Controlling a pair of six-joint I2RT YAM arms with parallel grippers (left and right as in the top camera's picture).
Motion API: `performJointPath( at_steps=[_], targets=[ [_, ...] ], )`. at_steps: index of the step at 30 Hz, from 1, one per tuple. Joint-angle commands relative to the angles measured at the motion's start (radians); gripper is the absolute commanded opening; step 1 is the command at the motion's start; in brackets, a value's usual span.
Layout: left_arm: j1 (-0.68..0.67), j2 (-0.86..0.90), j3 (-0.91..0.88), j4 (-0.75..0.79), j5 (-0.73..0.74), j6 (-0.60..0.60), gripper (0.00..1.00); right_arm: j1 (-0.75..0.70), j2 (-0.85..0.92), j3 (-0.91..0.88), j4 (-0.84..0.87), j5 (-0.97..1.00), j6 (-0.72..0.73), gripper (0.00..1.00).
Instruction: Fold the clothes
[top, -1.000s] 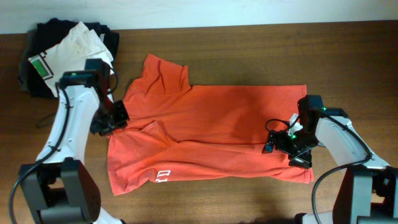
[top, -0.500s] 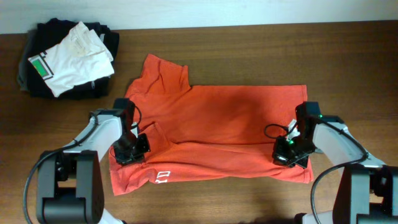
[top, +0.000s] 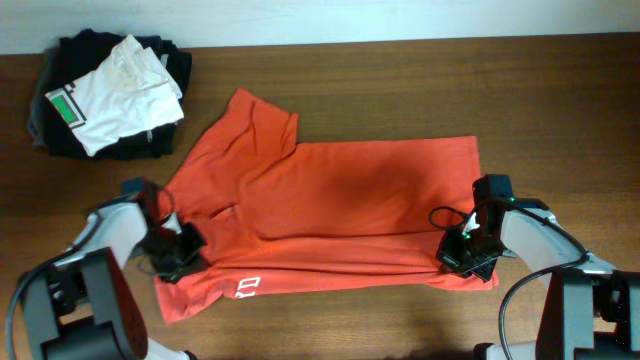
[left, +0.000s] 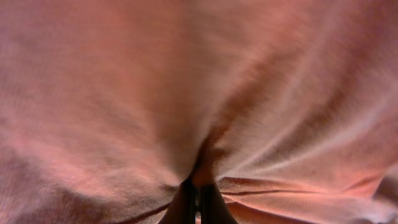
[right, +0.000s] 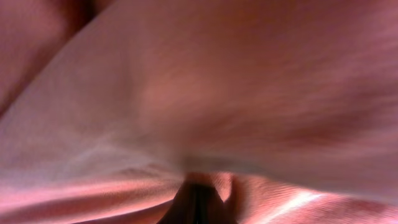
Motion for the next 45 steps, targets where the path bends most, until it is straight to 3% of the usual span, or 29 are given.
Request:
performJointPath(
  at_steps=[1, 12, 15, 18, 21, 25, 29, 32, 33, 42, 45],
  targets=[
    [0.134, 0.011, -0.016, -0.063, -0.183, -0.023, 0.0, 0.003, 0.007, -0.005, -0.02, 0.085, 0.015, 0.04],
    [0.183, -0.388, -0.003, -0.124, -0.174, 0.01, 0.0, 0.005, -0.003, 0.203, -0.269, 0.146, 0.021, 0.04],
    [0.171, -0.48, -0.004, -0.153, -0.153, 0.01, 0.05, 0.015, -0.025, 0.217, -0.282, 0.074, -0.032, 0.04],
    [0.138, -0.517, -0.004, -0.158, -0.142, 0.01, 0.29, 0.064, -0.03, 0.217, -0.283, -0.012, -0.127, 0.04],
    [0.093, -0.515, -0.004, -0.158, -0.159, 0.01, 0.69, 0.127, -0.03, 0.217, -0.277, 0.006, -0.137, 0.04],
    [0.08, -0.514, -0.004, -0.159, -0.183, 0.01, 0.93, 0.152, -0.03, 0.217, -0.275, 0.005, -0.129, 0.07],
    [0.08, -0.514, -0.004, -0.155, -0.184, 0.01, 0.97, 0.163, -0.03, 0.217, -0.291, 0.006, -0.13, 0.16],
    [0.08, -0.514, -0.004, -0.138, -0.196, 0.01, 0.98, 0.189, -0.028, 0.216, -0.315, 0.013, -0.167, 0.53],
    [0.08, -0.514, -0.004, -0.135, -0.201, 0.01, 0.98, 0.2, -0.028, 0.215, -0.323, 0.013, -0.167, 0.61],
    [0.08, -0.514, -0.004, -0.149, -0.199, 0.01, 0.98, 0.279, -0.027, 0.145, -0.227, 0.013, -0.144, 0.82],
    [0.08, -0.514, -0.004, -0.153, -0.199, 0.01, 0.98, 0.278, -0.027, 0.106, -0.187, 0.013, -0.128, 0.78]
  ],
)
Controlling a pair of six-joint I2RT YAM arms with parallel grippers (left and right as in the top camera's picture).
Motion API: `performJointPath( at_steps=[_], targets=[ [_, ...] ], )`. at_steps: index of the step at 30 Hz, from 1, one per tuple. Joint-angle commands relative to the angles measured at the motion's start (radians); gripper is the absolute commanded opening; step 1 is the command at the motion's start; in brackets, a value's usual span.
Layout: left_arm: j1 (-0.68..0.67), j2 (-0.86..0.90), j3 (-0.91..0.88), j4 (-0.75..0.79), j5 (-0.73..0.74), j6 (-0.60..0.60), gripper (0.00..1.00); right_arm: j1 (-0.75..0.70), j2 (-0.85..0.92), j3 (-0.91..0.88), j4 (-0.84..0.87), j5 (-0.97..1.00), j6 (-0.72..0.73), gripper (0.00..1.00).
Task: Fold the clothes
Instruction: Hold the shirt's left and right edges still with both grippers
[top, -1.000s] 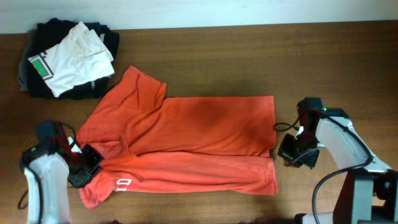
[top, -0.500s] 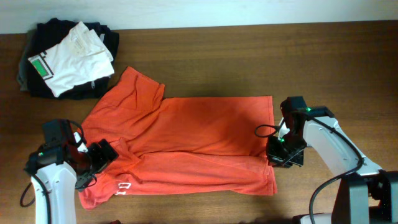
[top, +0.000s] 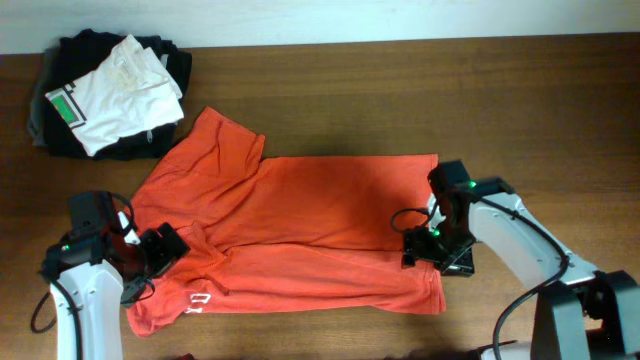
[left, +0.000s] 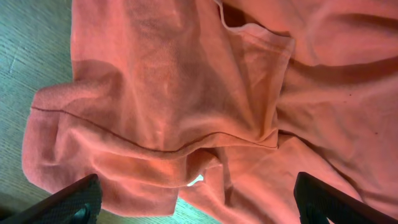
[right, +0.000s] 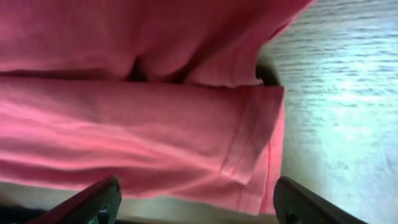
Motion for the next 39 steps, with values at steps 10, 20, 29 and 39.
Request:
performJointPath(
  at_steps=[10, 20, 29, 39],
  targets=[
    [-0.003, -0.004, 0.006, -0.005, -0.007, 0.001, 0.98, 0.01, -0.015, -0.057, 0.053, 0.023, 0.035, 0.51],
    [-0.003, -0.004, 0.006, -0.005, -0.007, 0.001, 0.98, 0.011, -0.015, -0.076, 0.072, 0.061, 0.09, 0.52],
    [-0.003, -0.004, 0.006, -0.005, -0.007, 0.001, 0.98, 0.011, -0.015, -0.104, 0.128, 0.062, 0.128, 0.49],
    [-0.003, -0.004, 0.006, -0.005, -0.007, 0.001, 0.98, 0.011, -0.015, -0.142, 0.182, 0.051, 0.15, 0.33]
  ],
)
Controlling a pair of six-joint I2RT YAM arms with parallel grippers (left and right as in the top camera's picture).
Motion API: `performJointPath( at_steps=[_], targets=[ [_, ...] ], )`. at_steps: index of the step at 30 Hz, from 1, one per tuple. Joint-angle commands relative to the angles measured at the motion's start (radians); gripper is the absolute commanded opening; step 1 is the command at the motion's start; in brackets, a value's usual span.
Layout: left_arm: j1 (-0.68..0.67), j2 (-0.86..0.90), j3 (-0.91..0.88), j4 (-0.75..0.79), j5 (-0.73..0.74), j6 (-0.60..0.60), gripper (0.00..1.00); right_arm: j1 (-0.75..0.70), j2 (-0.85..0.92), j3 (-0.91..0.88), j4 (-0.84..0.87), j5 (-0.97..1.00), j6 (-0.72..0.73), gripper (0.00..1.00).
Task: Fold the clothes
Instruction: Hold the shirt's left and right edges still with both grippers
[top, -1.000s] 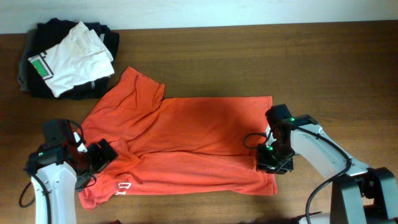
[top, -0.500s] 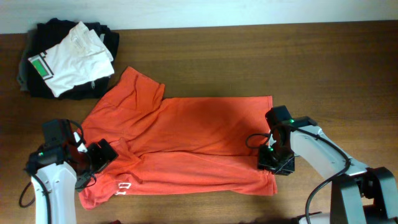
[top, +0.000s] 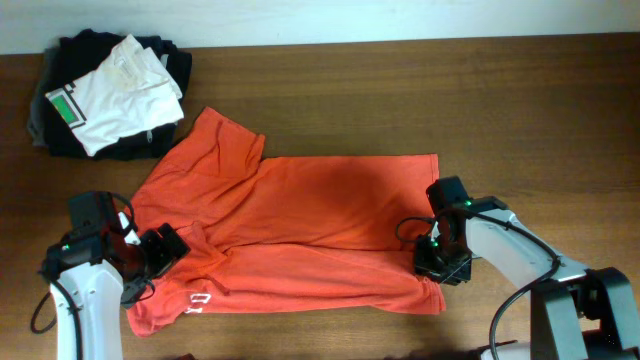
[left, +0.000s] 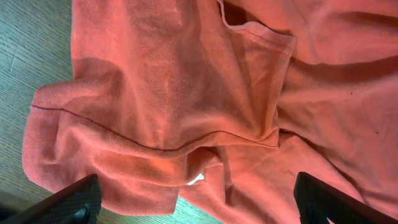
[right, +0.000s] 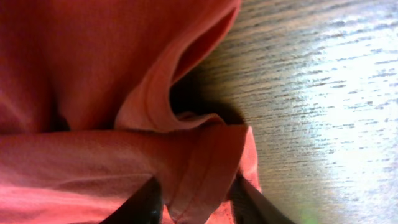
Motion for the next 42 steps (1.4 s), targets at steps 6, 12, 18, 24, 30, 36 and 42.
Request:
performJointPath(
  at_steps=[6, 12, 18, 24, 30, 36, 42],
  targets=[
    [-0.003, -0.004, 0.006, -0.001, -0.006, 0.001, 0.98, 0.009, -0.013, 0.056, -0.074, 0.03, 0.01, 0.3],
    [-0.003, -0.004, 0.006, -0.001, -0.006, 0.001, 0.98, 0.009, -0.013, 0.079, -0.126, 0.069, 0.01, 0.35],
    [-0.003, -0.004, 0.006, -0.002, -0.006, 0.001, 0.98, 0.01, -0.013, 0.063, -0.102, 0.039, 0.01, 0.27],
    [-0.003, -0.004, 0.006, -0.001, -0.006, 0.001, 0.98, 0.01, -0.013, 0.047, -0.069, 0.031, 0.01, 0.09],
    [-0.003, -0.004, 0.006, -0.001, -0.006, 0.001, 0.98, 0.007, -0.013, 0.051, -0.054, 0.019, 0.01, 0.04],
    [-0.003, -0.004, 0.006, -0.001, -0.006, 0.001, 0.98, -0.06, -0.013, 0.179, -0.128, 0.018, -0.008, 0.04],
    [-0.003, -0.004, 0.006, 0.002, -0.002, 0.0, 0.99, -0.123, -0.013, 0.28, -0.139, 0.02, -0.036, 0.04]
  ],
)
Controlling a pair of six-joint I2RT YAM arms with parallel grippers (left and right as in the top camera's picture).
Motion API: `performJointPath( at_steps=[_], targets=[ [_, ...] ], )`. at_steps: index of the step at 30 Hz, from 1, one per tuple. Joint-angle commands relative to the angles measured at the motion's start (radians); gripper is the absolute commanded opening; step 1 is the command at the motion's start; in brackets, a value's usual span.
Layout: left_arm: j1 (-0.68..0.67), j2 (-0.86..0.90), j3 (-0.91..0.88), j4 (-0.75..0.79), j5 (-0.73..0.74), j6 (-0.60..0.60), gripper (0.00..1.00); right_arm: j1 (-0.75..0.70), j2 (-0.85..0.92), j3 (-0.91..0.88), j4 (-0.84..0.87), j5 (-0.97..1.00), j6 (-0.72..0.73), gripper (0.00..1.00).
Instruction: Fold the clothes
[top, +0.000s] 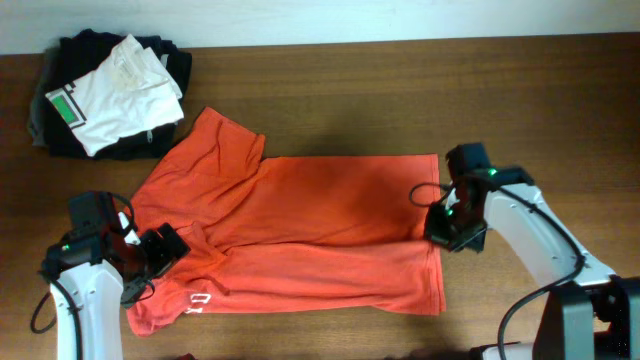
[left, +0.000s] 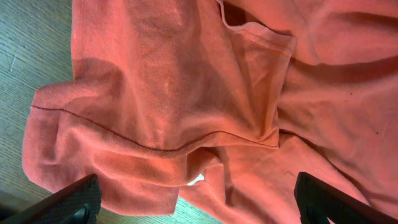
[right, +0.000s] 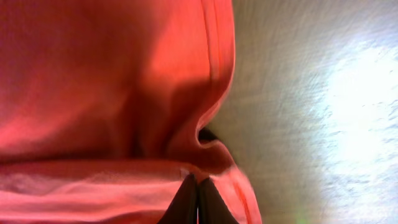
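Note:
An orange shirt (top: 300, 230) lies spread across the wooden table, its lower part doubled over into a long fold. My left gripper (top: 165, 250) hovers open over the left sleeve area. In the left wrist view its fingers (left: 68, 202) stand far apart above the rumpled cloth (left: 186, 93), holding nothing. My right gripper (top: 443, 228) is at the shirt's right edge. In the right wrist view it (right: 194, 186) is shut on a pinch of the hem (right: 217, 68), with bare wood to the right.
A pile of folded clothes (top: 105, 95), white on top of black, sits at the far left corner. Bare brown table (top: 560, 110) stretches behind and to the right of the shirt. The table's near edge runs just below the shirt.
My right gripper was open at the shirt's lower right corner; now it is shut on the right hem and stands a little farther from me. The left arm has not moved.
Both grippers were shut on the shirt's lower layer, with the shirt lying further right. Then the shirt lay shifted left and both grippers were open. The right gripper then sat low at the right hem, and now grips it.

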Motion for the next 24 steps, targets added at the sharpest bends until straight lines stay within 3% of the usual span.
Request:
performJointPath(
  at_steps=[1, 4, 5, 7, 9, 14, 15, 17, 19, 21, 24],
  targets=[
    [-0.003, -0.004, 0.006, 0.002, 0.006, 0.001, 0.99, -0.02, -0.012, 0.031, 0.025, 0.003, -0.016, 0.04],
    [-0.003, -0.004, 0.006, 0.002, 0.009, 0.001, 0.99, -0.02, -0.012, 0.031, 0.049, 0.002, -0.016, 0.08],
    [-0.003, -0.004, 0.006, 0.002, 0.009, 0.0, 0.99, -0.02, -0.012, 0.031, 0.051, 0.003, -0.016, 0.28],
    [-0.003, -0.004, 0.006, 0.006, 0.012, 0.0, 0.99, -0.02, -0.012, 0.031, 0.043, 0.003, -0.016, 0.54],
    [-0.003, -0.006, 0.011, 0.005, 0.012, 0.001, 0.99, -0.021, -0.012, 0.036, 0.017, 0.006, -0.016, 0.58],
    [-0.003, -0.048, 0.103, -0.066, 0.012, 0.001, 0.89, -0.03, -0.013, 0.167, -0.188, -0.014, -0.05, 0.54],
    [-0.003, -0.06, 0.115, -0.072, 0.013, 0.001, 0.79, -0.024, -0.013, 0.181, -0.207, -0.037, -0.073, 0.49],
    [-0.016, -0.093, 0.123, -0.074, 0.023, 0.001, 0.47, 0.006, -0.012, 0.188, -0.226, -0.109, -0.14, 0.22],
    [-0.052, -0.097, 0.122, -0.085, 0.023, 0.001, 0.23, 0.057, -0.012, 0.166, -0.211, -0.103, -0.144, 0.15],
    [-0.097, -0.081, 0.11, -0.085, 0.023, 0.001, 0.13, 0.119, -0.012, 0.117, -0.164, -0.103, -0.112, 0.08],
    [-0.151, -0.023, 0.079, -0.068, 0.023, -0.001, 0.12, 0.204, -0.012, 0.006, -0.036, -0.104, 0.05, 0.04]
  ],
)
